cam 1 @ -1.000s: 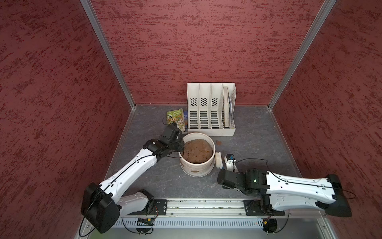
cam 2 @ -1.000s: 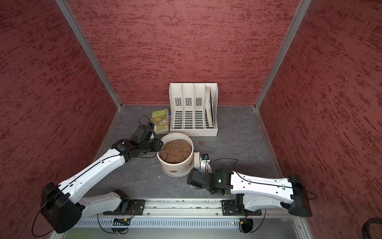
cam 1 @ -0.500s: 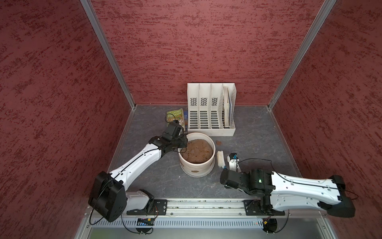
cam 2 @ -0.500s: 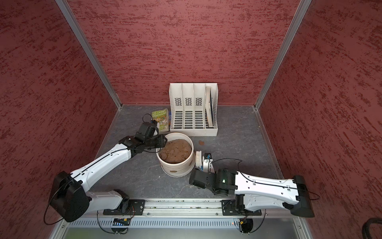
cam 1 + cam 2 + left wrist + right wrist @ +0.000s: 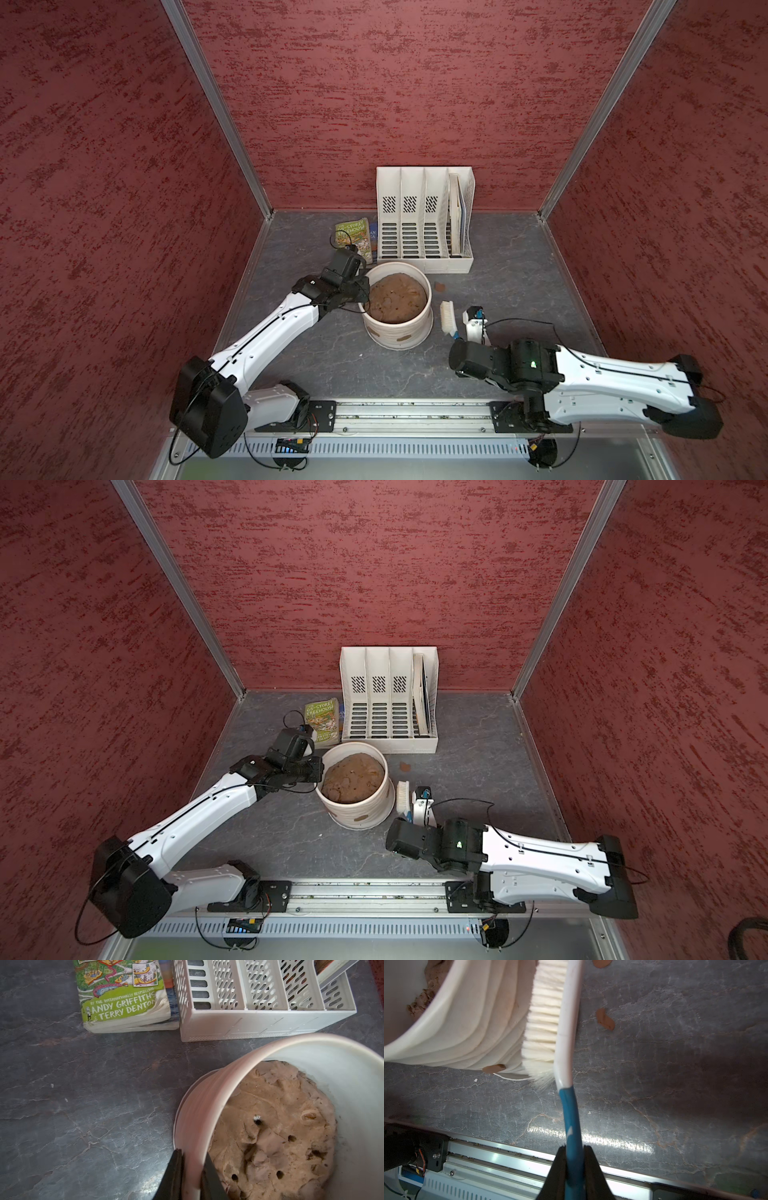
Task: Scrub the dried mud off the ceramic pot
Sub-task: Rotate the pot on the tray, then brush off the soil from the pot.
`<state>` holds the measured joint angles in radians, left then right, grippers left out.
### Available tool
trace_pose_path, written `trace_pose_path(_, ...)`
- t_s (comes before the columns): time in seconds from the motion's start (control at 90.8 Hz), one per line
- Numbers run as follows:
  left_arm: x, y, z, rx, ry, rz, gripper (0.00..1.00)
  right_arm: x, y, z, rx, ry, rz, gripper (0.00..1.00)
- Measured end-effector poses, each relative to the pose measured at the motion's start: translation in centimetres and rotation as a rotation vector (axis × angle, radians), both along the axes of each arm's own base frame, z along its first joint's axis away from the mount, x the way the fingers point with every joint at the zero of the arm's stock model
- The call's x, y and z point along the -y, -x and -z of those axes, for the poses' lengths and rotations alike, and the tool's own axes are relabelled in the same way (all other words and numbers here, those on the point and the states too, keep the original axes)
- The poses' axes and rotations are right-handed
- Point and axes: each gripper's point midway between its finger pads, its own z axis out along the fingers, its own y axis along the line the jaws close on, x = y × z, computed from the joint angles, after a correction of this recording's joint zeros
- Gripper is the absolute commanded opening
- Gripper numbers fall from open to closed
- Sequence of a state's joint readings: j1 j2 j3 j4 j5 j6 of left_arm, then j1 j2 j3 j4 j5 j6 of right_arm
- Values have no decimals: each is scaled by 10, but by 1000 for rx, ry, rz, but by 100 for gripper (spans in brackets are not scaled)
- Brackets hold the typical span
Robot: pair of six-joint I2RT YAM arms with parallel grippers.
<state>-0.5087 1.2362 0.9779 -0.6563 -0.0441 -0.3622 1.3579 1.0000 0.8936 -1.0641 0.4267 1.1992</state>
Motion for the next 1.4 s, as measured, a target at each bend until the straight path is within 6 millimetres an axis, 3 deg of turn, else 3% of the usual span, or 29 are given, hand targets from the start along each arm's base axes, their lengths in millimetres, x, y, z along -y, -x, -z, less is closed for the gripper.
trace_pose_path(0.309,-20,21,-1,-24,-51,-16,0,-5,-1,13,-12,65,-11,0)
trace_pose_path(0.716,-20,22,0,-26,-41,-12,0,-43,7,28,-75,49,-115,0)
trace_pose_path(1.399,-18,22,1,-23,-47,-5,0,-48,26,40,-140,51,-152,0)
